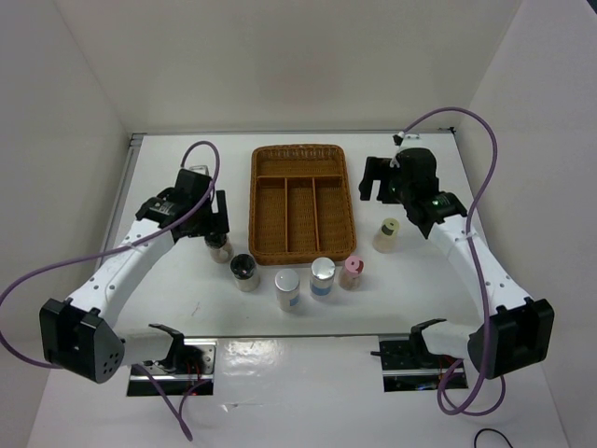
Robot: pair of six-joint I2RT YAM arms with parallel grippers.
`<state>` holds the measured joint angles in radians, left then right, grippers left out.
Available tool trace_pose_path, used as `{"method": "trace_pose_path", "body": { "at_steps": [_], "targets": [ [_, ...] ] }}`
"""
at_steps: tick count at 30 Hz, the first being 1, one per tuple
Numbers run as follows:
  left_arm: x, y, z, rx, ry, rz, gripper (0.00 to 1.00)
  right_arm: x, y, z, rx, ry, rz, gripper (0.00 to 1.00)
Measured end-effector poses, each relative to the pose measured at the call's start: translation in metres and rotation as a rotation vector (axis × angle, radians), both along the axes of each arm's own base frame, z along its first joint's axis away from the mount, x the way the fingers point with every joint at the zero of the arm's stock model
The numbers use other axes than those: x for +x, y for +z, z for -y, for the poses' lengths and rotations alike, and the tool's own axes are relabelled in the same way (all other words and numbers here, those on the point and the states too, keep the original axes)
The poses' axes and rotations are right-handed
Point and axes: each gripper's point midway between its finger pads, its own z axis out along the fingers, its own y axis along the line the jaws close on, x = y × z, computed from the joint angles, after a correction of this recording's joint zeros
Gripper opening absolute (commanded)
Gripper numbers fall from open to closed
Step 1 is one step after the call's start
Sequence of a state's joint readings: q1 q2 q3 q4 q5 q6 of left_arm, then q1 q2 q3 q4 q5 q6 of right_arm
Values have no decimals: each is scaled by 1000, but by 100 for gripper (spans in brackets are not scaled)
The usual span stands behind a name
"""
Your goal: Organize the condiment bottles
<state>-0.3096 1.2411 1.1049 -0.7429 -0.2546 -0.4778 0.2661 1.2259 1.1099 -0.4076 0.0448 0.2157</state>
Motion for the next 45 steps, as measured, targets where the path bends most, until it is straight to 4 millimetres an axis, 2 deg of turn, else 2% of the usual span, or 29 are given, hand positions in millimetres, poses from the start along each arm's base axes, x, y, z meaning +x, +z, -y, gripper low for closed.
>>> {"method": "trace_pose_path", "body": {
  "at_steps": [2, 5, 10, 18, 24, 34, 42, 45],
  "targets": [
    [-2, -5, -2, 10, 4, -13, 95, -1, -5, 2, -7, -8, -9, 99],
    [1, -4, -2, 12, 9, -2, 85, -1, -9, 4, -13, -19, -16, 99],
    [3, -6, -1, 11, 9, -1, 77, -1, -10, 6, -17, -29, -16, 99],
    [8, -22, 0, 25, 8, -44, 73, 0, -10, 9, -24, -47, -14, 99],
    [12, -25, 1, 17, 10, -48, 60, 0, -10, 9, -25, -49, -14, 99],
    [12, -27, 1, 11, 9, -55, 58, 0, -10, 10, -27, -53, -13, 99],
    [12, -28, 4, 0, 1, -59, 48, -1, -13, 11, -30, -54, -20, 99],
    [11, -28, 4, -3, -1, -59, 48, -2, -16, 11, -34, -56, -26, 99]
  ]
}}
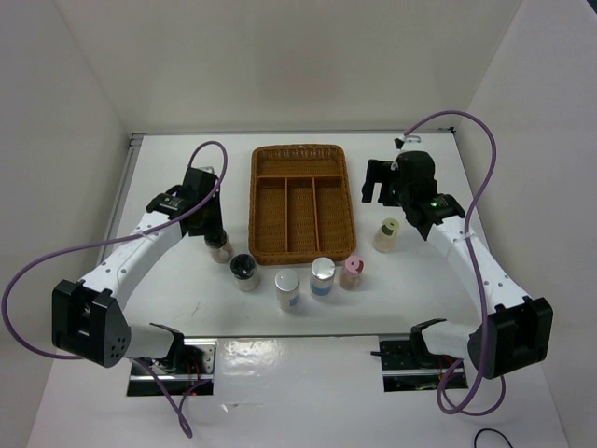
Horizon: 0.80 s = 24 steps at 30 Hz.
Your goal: Organize the condiment bottles
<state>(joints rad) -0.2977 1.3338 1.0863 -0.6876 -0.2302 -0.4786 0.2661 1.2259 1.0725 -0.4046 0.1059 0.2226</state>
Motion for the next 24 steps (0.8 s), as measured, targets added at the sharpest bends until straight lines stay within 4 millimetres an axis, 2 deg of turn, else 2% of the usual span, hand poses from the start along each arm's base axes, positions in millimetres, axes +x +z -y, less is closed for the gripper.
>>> {"method": "trace_pose_path", "body": {
  "at_steps": [8, 14, 20, 24],
  "targets": [
    [0, 0, 1, -6, -4, -2, 48, 1, 0, 2, -6, -10, 2, 99],
    [-2, -3, 1, -6, -6, -11, 36, 0, 0, 2, -6, -11, 2, 99],
    [-2, -3, 1, -5, -6, -10, 16, 1, 0, 3, -8, -13, 2, 99],
    [-3, -3, 0, -3, -5, -14, 13, 0, 1, 3, -7, -13, 4, 99]
  ]
}}
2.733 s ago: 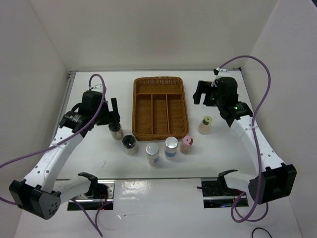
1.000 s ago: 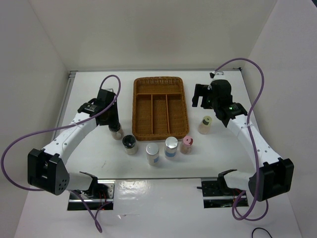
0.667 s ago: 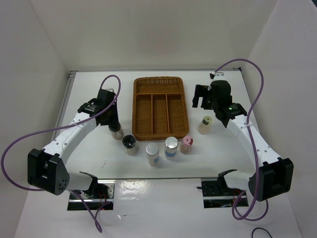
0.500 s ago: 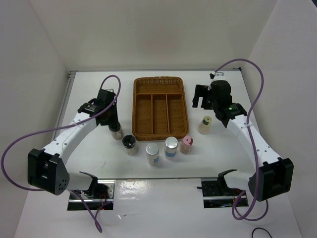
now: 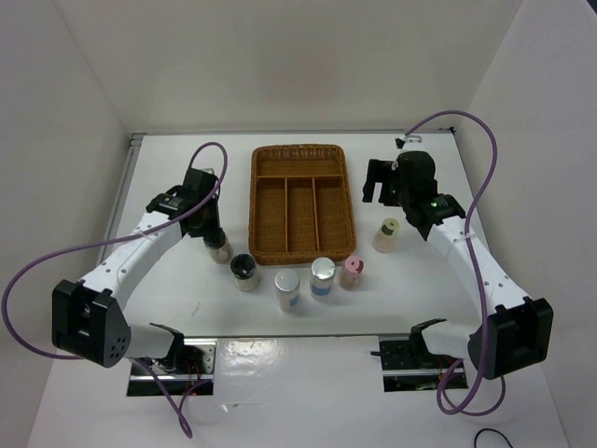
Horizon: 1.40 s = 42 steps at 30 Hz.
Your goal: Organize the condiment bottles
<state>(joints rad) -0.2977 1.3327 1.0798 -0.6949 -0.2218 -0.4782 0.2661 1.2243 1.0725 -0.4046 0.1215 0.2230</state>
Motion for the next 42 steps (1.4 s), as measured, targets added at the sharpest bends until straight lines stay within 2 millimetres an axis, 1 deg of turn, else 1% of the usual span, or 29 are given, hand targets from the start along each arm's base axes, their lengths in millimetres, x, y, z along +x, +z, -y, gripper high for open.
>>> {"method": "trace_pose_path", "body": {
  "at_steps": [2, 4, 6, 9, 13, 15, 17, 19, 21, 25, 28, 31, 33, 38, 40, 42],
  "targets": [
    [-2, 3, -1, 6, 2, -8, 13, 0, 0, 0, 0, 0, 1, 99],
    [0, 14, -3, 14, 4, 1, 13, 0, 1, 1, 0, -3, 3, 99],
    [7, 33, -4, 20, 8, 37, 13, 0, 1, 1, 3, -9, 4, 99],
    [25, 75, -4, 22, 8, 139, 13, 0, 1, 1, 10, -16, 3, 99],
    [47, 122, 1, 7, -3, 260, 14, 1, 1, 6, 13, -58, 3, 99],
    [57, 136, 4, 1, -10, 296, 16, 1, 1, 10, 8, -87, 2, 99],
    [67, 143, 9, -2, -31, 313, 17, 1, 1, 15, 4, -118, 5, 99],
    [79, 145, 15, -3, -51, 319, 17, 2, 1, 18, 1, -142, 8, 99],
    [93, 143, 25, 2, -79, 317, 17, 2, 1, 22, -3, -164, 10, 99],
    [113, 127, 48, 1, -143, 290, 17, 1, -1, 28, -10, -204, 3, 99],
    [122, 113, 62, -4, -176, 262, 17, 1, -7, 31, -17, -230, -15, 99],
    [132, 105, 75, -6, -215, 251, 17, 2, -14, 37, -22, -255, -35, 99],
    [138, 103, 83, -15, -233, 249, 17, 3, -17, 44, -25, -277, -44, 99],
    [152, 98, 102, -38, -268, 256, 17, 5, -20, 74, -18, -361, -55, 99],
    [157, 93, 108, -43, -277, 254, 17, 6, -20, 81, -13, -378, -58, 99],
    [161, 85, 114, -45, -286, 241, 17, 5, -22, 84, -5, -381, -65, 99]
  ]
}}
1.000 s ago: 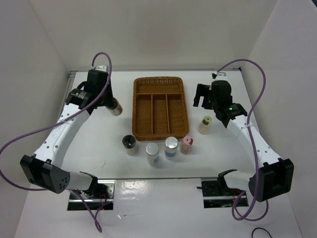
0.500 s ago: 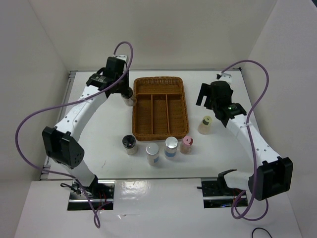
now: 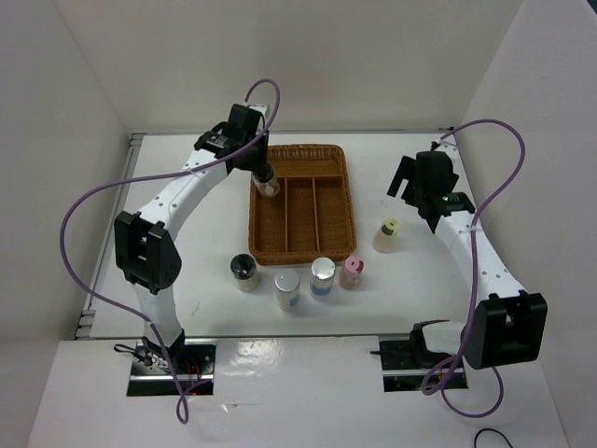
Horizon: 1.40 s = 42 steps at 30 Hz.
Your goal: Organize the condiment bottles
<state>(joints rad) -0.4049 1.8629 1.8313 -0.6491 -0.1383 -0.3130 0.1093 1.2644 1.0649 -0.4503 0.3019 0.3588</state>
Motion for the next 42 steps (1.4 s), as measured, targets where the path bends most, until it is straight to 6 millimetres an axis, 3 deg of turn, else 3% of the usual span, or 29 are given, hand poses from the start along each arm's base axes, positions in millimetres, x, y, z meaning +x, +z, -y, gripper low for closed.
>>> {"method": "trace_pose_path", "body": {
  "at_steps": [9, 14, 20, 27, 36, 42],
  "targets": [
    [8, -41, 12, 36, -14, -68, 17, -4, -19, -11, 46, 58, -49, 99],
    [12, -48, 13, 48, -7, -72, 17, -2, -33, -16, 60, 77, -89, 99],
    [17, -56, 13, 64, 4, -73, 25, -1, -51, -19, 68, 84, -142, 99],
    [19, -64, 13, 81, 11, -80, 42, -2, -64, -20, 75, 79, -181, 99],
    [24, -54, 21, 88, -13, -36, 89, -15, -75, -24, 122, 59, -229, 99],
    [19, -47, 22, 90, -17, -35, 100, -26, -73, -27, 155, 51, -234, 99]
  ]
}}
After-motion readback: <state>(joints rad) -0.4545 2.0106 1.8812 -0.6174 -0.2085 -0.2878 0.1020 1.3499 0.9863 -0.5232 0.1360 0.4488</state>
